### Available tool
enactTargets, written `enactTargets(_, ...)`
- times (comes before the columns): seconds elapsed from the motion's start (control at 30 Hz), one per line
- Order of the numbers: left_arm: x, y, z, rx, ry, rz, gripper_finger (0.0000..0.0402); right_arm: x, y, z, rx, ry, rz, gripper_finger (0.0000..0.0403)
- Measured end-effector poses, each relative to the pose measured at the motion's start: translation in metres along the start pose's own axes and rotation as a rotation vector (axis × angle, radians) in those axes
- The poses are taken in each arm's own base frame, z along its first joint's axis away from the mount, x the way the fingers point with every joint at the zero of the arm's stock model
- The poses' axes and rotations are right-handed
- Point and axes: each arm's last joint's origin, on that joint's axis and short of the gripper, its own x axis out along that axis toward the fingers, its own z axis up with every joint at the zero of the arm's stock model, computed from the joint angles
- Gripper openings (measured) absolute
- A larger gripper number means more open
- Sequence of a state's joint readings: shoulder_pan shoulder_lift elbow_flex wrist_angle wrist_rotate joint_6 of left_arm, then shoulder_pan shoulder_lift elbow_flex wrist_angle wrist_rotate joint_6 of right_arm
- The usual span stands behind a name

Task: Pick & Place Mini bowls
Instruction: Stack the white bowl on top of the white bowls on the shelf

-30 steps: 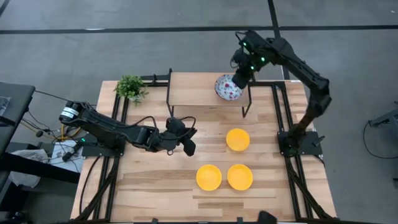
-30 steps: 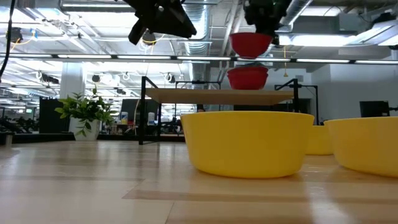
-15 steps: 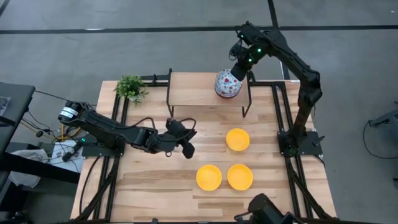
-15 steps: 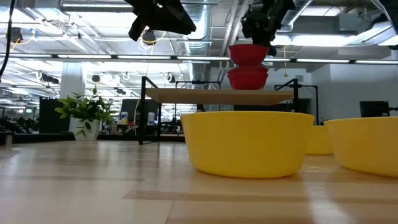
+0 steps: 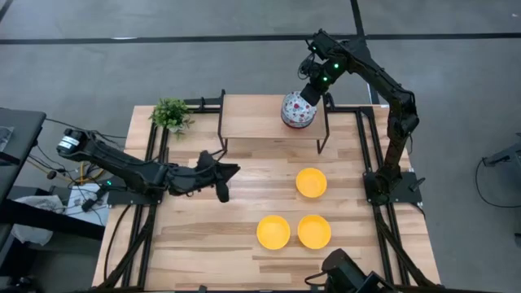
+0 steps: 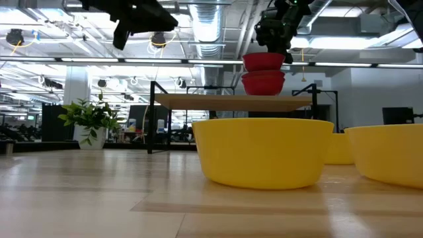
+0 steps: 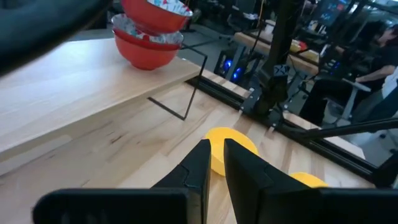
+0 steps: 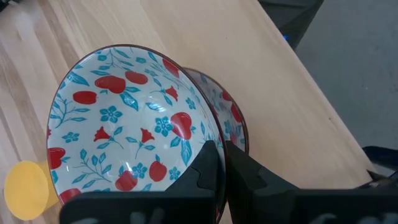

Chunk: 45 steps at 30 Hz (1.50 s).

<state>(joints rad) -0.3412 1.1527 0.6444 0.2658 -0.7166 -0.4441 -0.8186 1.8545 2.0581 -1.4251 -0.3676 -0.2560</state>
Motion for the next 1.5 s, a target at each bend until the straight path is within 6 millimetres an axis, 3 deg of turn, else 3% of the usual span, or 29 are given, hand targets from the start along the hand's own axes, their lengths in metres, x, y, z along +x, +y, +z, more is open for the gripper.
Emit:
enactTargets(0.37, -0.005, 0.013, -0.018, -0.042, -0.035, -0.021, 0.0044, 0.001, 0.002, 0.001, -0.008, -0.005, 0.001, 0.0000)
enactTargets(0.63, -0.005, 0.012, -0.017, -0.050, -0.039, -0.029, 0.0044, 0.002, 0.001, 0.002, -0.016, -0.017, -0.005, 0.0000)
enactTargets(0.9, -0.005, 0.012, -0.017, -0.053, -0.042, -0.036, 0.0044, 0.016, -0.004, -0.001, -0.014, 0.009, -0.003, 0.0000)
enactTargets(1.5, -0.005, 0.012, -0.017, -0.051, -0.041, -0.036, 0.0044, 0.016, -0.004, -0.001, -0.029, 0.017, -0.025, 0.0000)
